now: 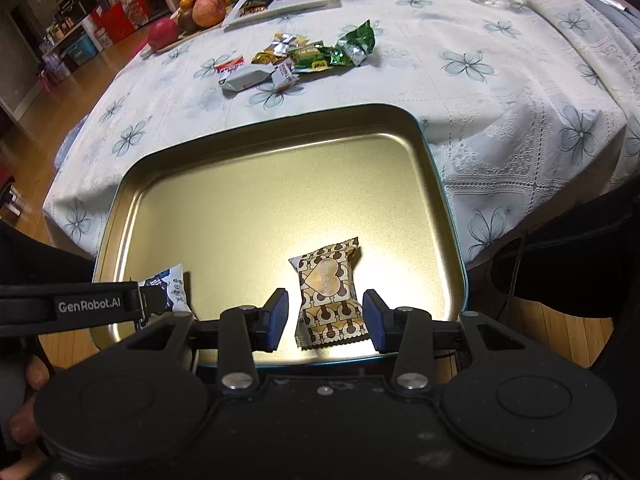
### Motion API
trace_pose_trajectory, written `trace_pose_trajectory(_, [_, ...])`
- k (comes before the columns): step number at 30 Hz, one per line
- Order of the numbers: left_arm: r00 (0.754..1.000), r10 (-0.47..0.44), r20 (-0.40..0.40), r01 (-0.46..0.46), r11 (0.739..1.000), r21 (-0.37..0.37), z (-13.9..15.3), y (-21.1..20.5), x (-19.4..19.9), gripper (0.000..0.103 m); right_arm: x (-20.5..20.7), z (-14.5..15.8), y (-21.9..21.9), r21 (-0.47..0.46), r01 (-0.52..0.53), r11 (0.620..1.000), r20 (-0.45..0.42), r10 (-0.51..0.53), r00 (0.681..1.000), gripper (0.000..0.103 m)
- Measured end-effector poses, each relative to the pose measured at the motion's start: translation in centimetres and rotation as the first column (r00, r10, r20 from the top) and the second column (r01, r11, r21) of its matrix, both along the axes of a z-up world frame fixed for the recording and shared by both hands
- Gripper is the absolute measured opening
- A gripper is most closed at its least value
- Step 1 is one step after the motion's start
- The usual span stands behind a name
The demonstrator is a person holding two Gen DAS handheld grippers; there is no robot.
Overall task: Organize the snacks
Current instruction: 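Move both open tools back to the remaining snack packets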
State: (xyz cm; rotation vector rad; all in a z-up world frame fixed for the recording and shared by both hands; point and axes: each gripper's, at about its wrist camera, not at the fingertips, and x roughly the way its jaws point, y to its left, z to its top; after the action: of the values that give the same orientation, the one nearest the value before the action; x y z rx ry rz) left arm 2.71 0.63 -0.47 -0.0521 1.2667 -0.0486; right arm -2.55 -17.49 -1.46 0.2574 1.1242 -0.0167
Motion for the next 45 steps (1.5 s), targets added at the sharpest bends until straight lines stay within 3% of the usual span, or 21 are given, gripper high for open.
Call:
trace_pose_trajectory(8, [0.994,-0.052,-0.093,0.050,0.999,-0.023,0.7,0.1,1.0,0.059,1.9,0.2,-0.3,0.013,-0.057,0.998,-0.066,0.057,0.996,0.044])
trace_pose_trajectory(19, [0.968,-0.165,-0.189,0.150,0.984,-0.091,2.8,-0.8,4.7,0.059,5.7,0.6,-0.8,0.136,-0.127,0.983,-0.246,0.158,0.956,0.044])
trace_pose_trajectory(27, [0.979,-0.173,-0.106,0.171,0.985,-0.026,5.4,-1.1,10.2,0.059,11.1,3.5,-2.1,0.151,-0.127,0.980,-0.212,0.157,0.964,0.044])
trace_pose_trajectory(32, [0.987,-0.158,-0.025,0.159,0.987,0.014,6.1,-1.6,14.2,0.059,15.9,4.4,-3.5,0.129,-0.089,0.988,-0.160,0.109,0.981,0.044])
trace_pose_trajectory(36, [0.991,-0.131,-0.003,0.131,0.991,-0.008,5.6,-1.8,17.6,0.059,20.2,4.0,-5.4,0.129,-0.006,0.992,-0.134,0.024,0.991,0.044])
trace_pose_trajectory(45, [0.996,-0.091,0.010,0.091,0.994,-0.060,3.5,-2.7,23.9,0.059,28.5,1.6,-10.3,0.130,0.229,0.965,-0.153,-0.209,0.966,0.044])
